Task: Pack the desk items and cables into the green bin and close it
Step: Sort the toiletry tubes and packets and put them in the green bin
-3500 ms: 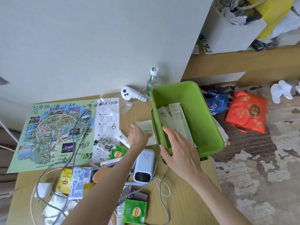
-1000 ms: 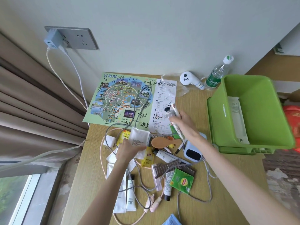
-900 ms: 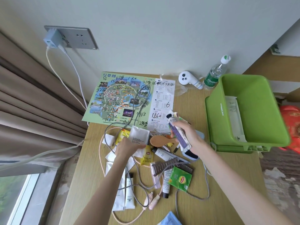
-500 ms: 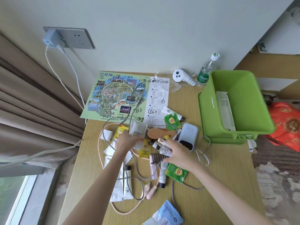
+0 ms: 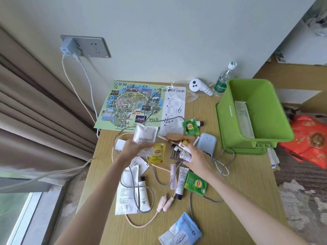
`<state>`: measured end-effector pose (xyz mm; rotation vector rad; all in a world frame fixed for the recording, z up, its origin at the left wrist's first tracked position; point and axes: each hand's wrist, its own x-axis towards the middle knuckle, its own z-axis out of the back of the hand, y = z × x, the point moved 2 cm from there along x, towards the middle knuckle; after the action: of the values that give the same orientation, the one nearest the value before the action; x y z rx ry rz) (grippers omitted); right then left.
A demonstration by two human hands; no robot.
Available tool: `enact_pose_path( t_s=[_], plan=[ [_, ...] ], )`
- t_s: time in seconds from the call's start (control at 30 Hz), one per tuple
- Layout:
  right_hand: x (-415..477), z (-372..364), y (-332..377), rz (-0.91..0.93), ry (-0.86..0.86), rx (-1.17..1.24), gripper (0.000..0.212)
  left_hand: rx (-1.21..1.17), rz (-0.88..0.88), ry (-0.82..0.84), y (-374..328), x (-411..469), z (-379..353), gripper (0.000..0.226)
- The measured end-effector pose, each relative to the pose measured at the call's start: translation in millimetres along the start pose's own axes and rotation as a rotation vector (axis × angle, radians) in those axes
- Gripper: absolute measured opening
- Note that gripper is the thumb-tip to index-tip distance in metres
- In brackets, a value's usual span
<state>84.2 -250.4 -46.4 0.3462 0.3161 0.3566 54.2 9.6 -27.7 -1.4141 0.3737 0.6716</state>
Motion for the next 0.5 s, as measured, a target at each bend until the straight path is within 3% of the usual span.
enact_pose_path(
  t_s=[0.13,0.3,0.5],
  plan=[
    [-11.1,0.1,-0.2,-0.036,-0.097,-0.012,0.049,0.017,-0.039,-0.008,1.1,-4.8,-0.8,0.037],
    [-45.7,-19.0,9.5,-0.199,-0.157,0.138,0.039,0.03,-0.086,-0.049,4.2,-15.8,0.4,0.066],
    [-63.7,-44.3,36.1,-0.345,-0.104,0.021,0.036,0.016,-0.196,-0.034,11.6,-41.6,3.9,0.048]
  ],
)
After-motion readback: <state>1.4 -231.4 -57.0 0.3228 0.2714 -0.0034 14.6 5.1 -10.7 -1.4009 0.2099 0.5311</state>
